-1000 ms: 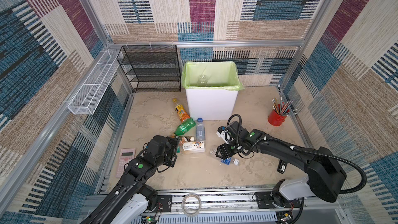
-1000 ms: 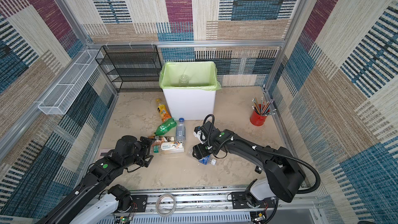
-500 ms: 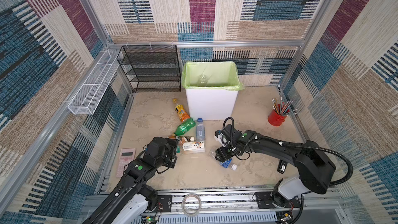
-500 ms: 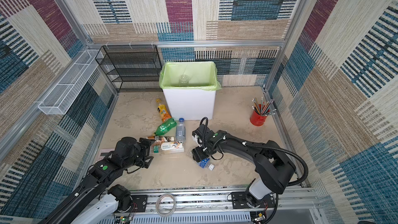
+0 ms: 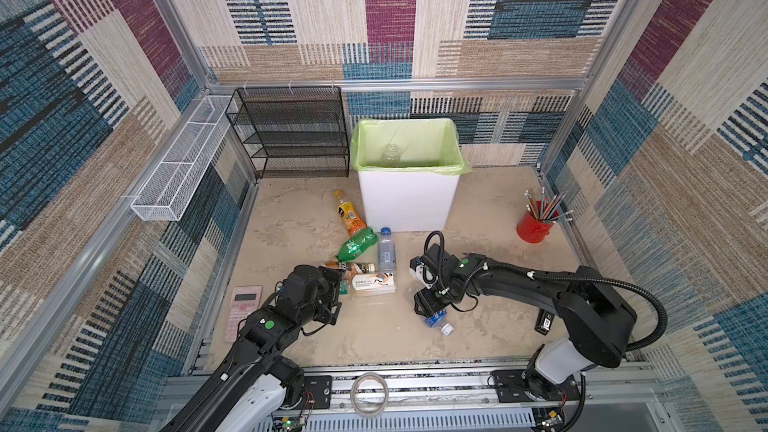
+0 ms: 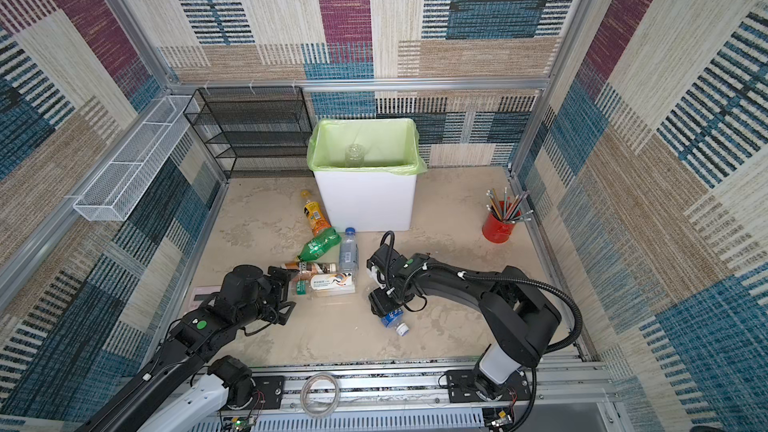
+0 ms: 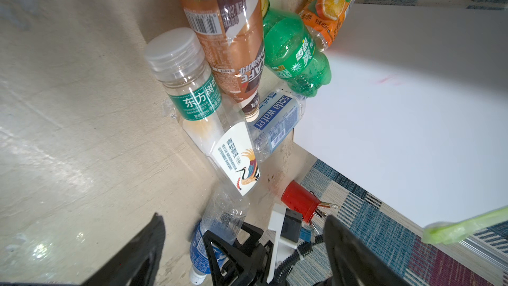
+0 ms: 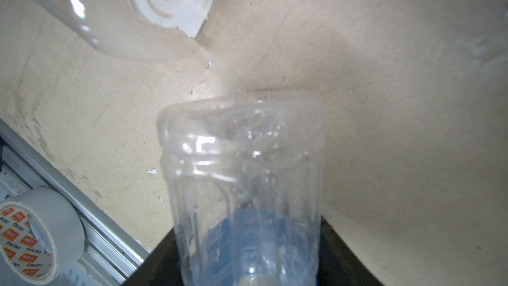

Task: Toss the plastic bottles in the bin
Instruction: 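Lift the blue-label bottle with the right gripper up over the bin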

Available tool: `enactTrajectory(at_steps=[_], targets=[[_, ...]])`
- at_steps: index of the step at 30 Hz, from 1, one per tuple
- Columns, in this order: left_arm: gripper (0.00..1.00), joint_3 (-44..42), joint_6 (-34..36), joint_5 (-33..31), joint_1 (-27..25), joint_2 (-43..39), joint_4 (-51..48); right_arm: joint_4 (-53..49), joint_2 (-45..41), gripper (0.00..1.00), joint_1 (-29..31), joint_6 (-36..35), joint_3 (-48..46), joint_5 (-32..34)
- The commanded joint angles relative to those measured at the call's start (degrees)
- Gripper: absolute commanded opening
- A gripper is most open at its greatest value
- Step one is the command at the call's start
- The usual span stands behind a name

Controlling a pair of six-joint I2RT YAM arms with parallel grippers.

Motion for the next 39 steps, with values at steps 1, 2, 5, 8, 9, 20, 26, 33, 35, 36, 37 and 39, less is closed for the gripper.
enactTrajectory(at_steps=[1,2,5,8,9,20,26,33,35,36,37,39], targets=[[0.91,-0.08,-0.62,-1.03,0.03,-0.05,-0.64,-0.80,-1.17,0.63,0.05,0.59,0.05,1.88],[0.91,-0.06,-0.61,-1.09,0.03,-0.16,-0.81,-0.73,-1.80,0.63,0.09,1.01,0.09,1.81],[0.91,-0.02,-0.70,-1.21,0.03,-0.36,-1.08,-0.23,-3.89,0.62,0.06,2.48,-0.29,1.04],[0.91,-0.04,-0.70,-1.27,0.04,-0.36,-1.13,1.17,-6.38,0.62,-0.09,4.87,-1.33,-0.80],[0.91,0.10,-0.70,-1.28,0.03,-0.31,-1.18,1.76,-7.27,0.62,-0.35,5.90,-1.78,-1.68],[0.91,0.90,-0.41,-0.85,0.03,-0.27,-2.25,5.65,-18.26,0.60,-11.79,10.28,-7.75,-8.27],[0.91,1.39,-0.35,-0.61,0.03,-0.22,-2.87,8.83,-25.27,0.60,-18.56,13.64,-10.30,-12.56],[0.91,1.96,-0.08,-0.60,0.03,-0.09,-3.33,16.63,-35.54,0.61,-26.78,21.31,-13.71,-18.85],[0.91,2.14,0.00,-0.68,0.08,0.04,-3.41,18.83,-37.98,0.61,-27.57,23.06,-14.18,-19.58],[0.91,2.24,0.00,-0.68,0.03,0.13,-3.42,20.06,-39.03,0.62,-28.11,23.97,-14.31,-20.03],[0.91,2.27,0.00,-0.60,0.03,0.18,-3.34,21.13,-39.98,0.62,-28.58,24.76,-14.40,-20.37],[0.91,2.36,0.03,-0.56,0.03,0.32,-3.08,24.01,-42.04,0.62,-29.42,27.07,-14.86,-21.00]])
